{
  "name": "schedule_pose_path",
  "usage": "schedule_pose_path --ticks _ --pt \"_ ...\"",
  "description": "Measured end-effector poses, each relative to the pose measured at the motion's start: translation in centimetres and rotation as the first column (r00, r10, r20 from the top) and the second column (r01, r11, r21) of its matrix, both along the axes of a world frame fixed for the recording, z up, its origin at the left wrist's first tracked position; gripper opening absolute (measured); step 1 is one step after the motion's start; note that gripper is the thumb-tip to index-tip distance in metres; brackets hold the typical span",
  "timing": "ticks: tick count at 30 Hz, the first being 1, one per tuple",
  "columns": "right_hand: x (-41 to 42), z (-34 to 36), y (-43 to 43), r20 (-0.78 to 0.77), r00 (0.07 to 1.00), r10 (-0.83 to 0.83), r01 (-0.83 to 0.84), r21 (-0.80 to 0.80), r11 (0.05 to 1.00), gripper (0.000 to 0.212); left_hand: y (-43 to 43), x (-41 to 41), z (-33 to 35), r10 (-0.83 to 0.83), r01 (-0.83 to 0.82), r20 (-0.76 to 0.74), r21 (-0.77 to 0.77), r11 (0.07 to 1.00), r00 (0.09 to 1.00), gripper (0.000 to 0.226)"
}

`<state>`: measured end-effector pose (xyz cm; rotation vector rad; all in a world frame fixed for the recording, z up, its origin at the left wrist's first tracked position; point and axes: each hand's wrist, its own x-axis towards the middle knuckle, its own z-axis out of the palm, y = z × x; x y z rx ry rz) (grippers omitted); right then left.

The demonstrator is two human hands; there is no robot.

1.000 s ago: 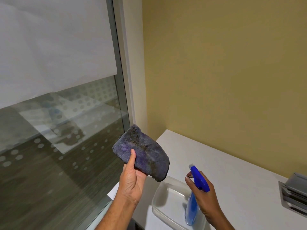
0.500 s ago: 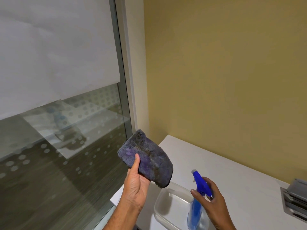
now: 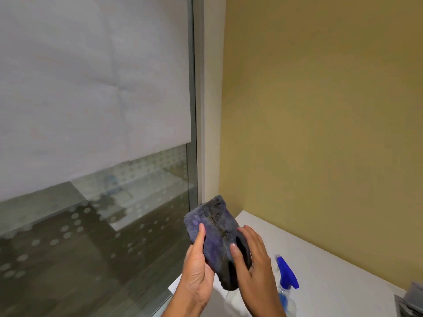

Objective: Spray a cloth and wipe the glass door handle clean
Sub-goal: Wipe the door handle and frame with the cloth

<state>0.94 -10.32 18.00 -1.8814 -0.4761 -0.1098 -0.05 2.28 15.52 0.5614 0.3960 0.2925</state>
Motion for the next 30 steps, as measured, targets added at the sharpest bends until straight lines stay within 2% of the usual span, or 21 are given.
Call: schedule_pose_path --ticks 3,6,9,12,16,18,20,22,24,28,30 --pt "-1.2 1.8 1.4 -0.080 0.989 0.124 -0.126 -0.026 0.992 0.045 -0.3 -3.0 2.3 0.016 -0.016 0.002 -0.015 1.000 1.000 0.063" --pt "-2.9 3.4 2.0 -0.202 0.952 0.229 -0.216 0.081 0.973 0.047 -0.2 -6.6 4.7 0.084 -0.084 -0.001 -0.016 0.996 0.996 0.066" --pt "-4.6 4.7 2.0 -0.254 0.907 0.336 -0.299 0.174 0.938 0.054 -0.1 -10.6 7.0 0.210 -0.209 -0.015 0.074 0.975 0.977 0.055" --pt "-7.1 6.4 2.4 -0.301 0.799 0.520 -0.460 0.251 0.852 0.050 0.9 -15.7 8.9 0.321 -0.314 -0.034 0.137 0.940 0.946 0.047" --pt "-11.8 8.9 4.1 -0.390 0.575 0.720 -0.635 0.342 0.693 0.050 1.6 -23.1 10.3 0.392 -0.381 -0.003 0.223 0.897 0.920 0.043" --pt "-14.7 9.4 5.4 -0.394 0.497 0.773 -0.685 0.369 0.628 0.050 2.3 -27.4 11.2 0.426 -0.402 -0.018 0.293 0.867 0.905 0.042" --pt "-18.0 9.9 6.8 -0.398 0.446 0.802 -0.717 0.376 0.586 0.045 2.8 -31.3 11.6 0.446 -0.426 0.001 0.301 0.853 0.895 0.042" --pt "-23.6 10.5 9.6 -0.463 0.315 0.828 -0.761 0.398 0.512 0.050 4.9 -37.5 11.7 0.472 -0.460 0.042 0.315 0.830 0.881 0.040" --pt "-25.7 10.2 10.5 -0.480 0.224 0.849 -0.763 0.456 0.459 0.054 5.8 -40.2 11.6 0.460 -0.440 0.025 0.341 0.831 0.888 0.038" --pt "-30.1 10.3 13.0 -0.463 0.167 0.871 -0.763 0.498 0.411 0.040 7.2 -45.5 11.4 0.462 -0.434 0.014 0.371 0.821 0.887 0.045" --pt "-34.3 10.2 15.7 -0.450 0.184 0.874 -0.750 0.510 0.421 0.041 9.4 -49.4 11.0 0.473 -0.430 -0.011 0.401 0.809 0.881 0.050"
